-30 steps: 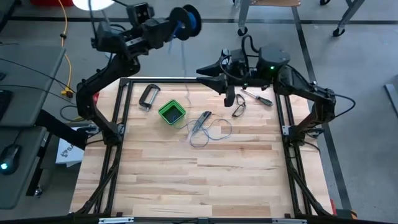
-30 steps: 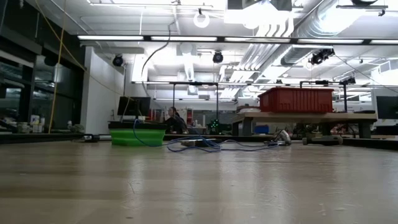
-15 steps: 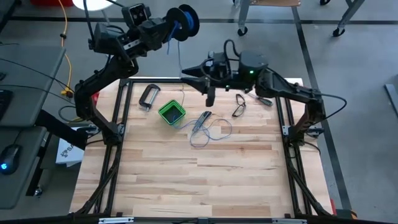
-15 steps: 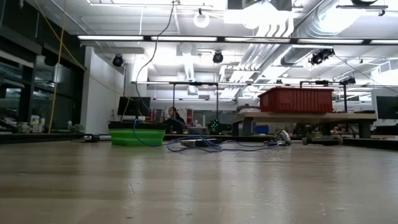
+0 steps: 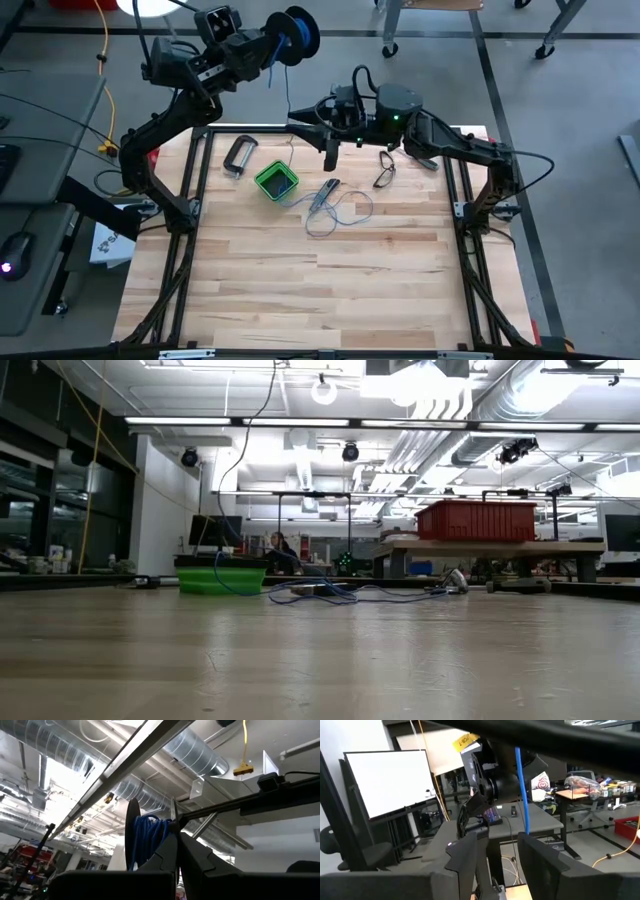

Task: Coil cords
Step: Coil the blue wire onto the spool

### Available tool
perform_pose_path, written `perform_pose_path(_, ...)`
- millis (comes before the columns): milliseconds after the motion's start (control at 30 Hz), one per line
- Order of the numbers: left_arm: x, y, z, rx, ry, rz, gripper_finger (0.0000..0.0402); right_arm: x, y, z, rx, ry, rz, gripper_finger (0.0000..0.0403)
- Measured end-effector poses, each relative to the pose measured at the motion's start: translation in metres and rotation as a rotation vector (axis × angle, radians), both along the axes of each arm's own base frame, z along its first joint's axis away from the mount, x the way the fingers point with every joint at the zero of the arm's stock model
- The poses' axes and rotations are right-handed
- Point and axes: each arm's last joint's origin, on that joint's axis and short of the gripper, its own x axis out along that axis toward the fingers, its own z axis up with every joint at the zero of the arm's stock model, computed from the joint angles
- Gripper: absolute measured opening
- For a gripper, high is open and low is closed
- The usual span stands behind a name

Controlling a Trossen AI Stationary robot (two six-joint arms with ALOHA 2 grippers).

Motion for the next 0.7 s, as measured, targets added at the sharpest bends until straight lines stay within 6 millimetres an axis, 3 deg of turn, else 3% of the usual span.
perform_pose_path(500,0.000,0.000,0.000,-0.004,-0.002,0.002,0.0000,-0.009,0.007,0.007,-0.066,-0.009,0.030,0.0138)
perform_pose_path(700,0.000,0.000,0.000,-0.004,-0.002,0.003,0.0000,-0.014,0.004,0.012,-0.098,-0.025,-0.084,0.0138)
